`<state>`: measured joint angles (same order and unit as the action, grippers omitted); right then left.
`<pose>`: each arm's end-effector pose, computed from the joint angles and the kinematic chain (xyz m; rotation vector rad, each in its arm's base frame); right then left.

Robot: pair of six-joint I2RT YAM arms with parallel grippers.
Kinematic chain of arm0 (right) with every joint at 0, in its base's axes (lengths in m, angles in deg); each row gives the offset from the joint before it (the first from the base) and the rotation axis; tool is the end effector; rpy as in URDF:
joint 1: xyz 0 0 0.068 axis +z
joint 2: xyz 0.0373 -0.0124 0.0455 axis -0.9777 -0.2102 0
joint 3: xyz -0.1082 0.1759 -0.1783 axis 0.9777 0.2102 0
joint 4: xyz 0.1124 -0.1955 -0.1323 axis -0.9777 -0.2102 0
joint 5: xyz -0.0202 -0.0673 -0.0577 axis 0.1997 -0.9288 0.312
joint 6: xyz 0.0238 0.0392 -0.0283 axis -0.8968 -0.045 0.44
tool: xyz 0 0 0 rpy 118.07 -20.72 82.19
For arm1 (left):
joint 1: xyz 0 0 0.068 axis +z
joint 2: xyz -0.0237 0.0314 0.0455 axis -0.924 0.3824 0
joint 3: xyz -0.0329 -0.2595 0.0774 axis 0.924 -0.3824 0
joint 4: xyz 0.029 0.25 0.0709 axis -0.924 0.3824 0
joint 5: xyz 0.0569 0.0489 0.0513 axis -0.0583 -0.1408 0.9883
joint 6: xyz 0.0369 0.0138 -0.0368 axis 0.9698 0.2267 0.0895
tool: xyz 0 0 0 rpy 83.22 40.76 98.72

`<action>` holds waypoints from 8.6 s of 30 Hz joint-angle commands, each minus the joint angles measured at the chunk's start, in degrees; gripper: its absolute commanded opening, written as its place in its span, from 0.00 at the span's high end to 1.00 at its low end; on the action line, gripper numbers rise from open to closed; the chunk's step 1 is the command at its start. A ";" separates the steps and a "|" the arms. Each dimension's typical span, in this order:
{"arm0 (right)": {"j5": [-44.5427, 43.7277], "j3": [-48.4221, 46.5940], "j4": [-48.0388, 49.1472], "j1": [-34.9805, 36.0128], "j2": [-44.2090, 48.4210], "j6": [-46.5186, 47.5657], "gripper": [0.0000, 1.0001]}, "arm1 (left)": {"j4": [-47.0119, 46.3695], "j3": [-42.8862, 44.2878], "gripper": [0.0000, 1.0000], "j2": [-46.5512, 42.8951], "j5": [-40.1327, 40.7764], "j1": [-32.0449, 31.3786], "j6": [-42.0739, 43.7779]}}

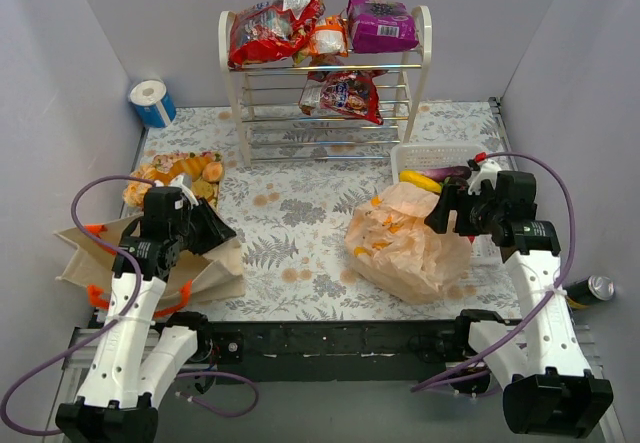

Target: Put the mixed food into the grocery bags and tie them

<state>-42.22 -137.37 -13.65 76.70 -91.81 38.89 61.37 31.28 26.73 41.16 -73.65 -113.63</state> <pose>0.1753 0.0086 0.3055 -0.0726 2.2507 0.4311 0.1361 -0.0226 0.3052 -1.3025 2.2283 -0.8475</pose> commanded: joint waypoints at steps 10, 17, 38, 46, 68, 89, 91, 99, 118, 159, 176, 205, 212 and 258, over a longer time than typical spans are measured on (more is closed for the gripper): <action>-7.17 -0.25 15.79 18.29 -6.13 -12.30 0.65 | -16.07 -1.08 1.00 4.28 -24.90 -0.11 13.60; -8.41 -9.01 25.29 24.63 -13.77 -16.10 0.91 | -17.46 0.24 1.00 7.36 -35.44 -1.33 18.53; -15.35 -21.17 21.46 23.67 -28.03 -6.96 0.18 | -44.01 4.79 0.98 26.07 -14.37 -37.98 4.73; -15.88 -21.00 14.50 23.67 -18.80 -6.60 0.14 | -46.56 14.02 0.87 35.39 -10.76 -38.87 8.86; -14.83 -19.33 3.95 23.58 -2.71 -9.33 0.11 | -40.60 26.44 0.02 38.76 -0.41 -38.52 18.70; -30.63 -23.98 5.35 41.16 -17.74 -11.53 0.21 | 1.94 29.62 0.02 15.90 36.17 -34.04 1.67; -31.17 -23.72 5.88 41.51 -18.35 -11.53 0.21 | 4.92 27.41 0.02 12.13 35.22 -34.04 -1.67; -34.42 -23.81 8.43 41.95 -21.26 -12.14 0.23 | 11.88 20.55 0.02 10.09 33.98 -34.12 -5.38; -42.41 -26.79 4.66 39.67 -23.11 -9.51 0.96 | -23.43 8.94 0.84 15.98 38.29 -26.92 12.45; -21.50 -12.47 11.07 26.92 -11.94 -9.77 0.95 | -37.59 52.24 0.02 42.47 15.52 -14.00 34.34; -17.28 -11.50 12.13 27.01 -11.59 -10.21 0.95 | -41.91 77.24 0.02 67.22 14.82 -11.97 39.36; -16.76 -11.59 11.95 27.01 -11.32 -10.30 0.72 | -62.28 64.57 1.00 58.08 13.95 -12.06 32.95; -17.46 -12.73 10.72 26.92 -10.89 -9.68 0.21 | -72.65 61.06 1.00 54.39 10.26 -11.97 31.97; 6.27 -1.57 82.00 27.18 -2.45 -66.11 0.05 | -82.16 26.25 1.00 28.37 4.00 -42.12 27.49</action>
<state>-36.61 -139.63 51.70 103.43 -97.07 -21.06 -15.65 56.99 56.63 43.43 -112.25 -87.16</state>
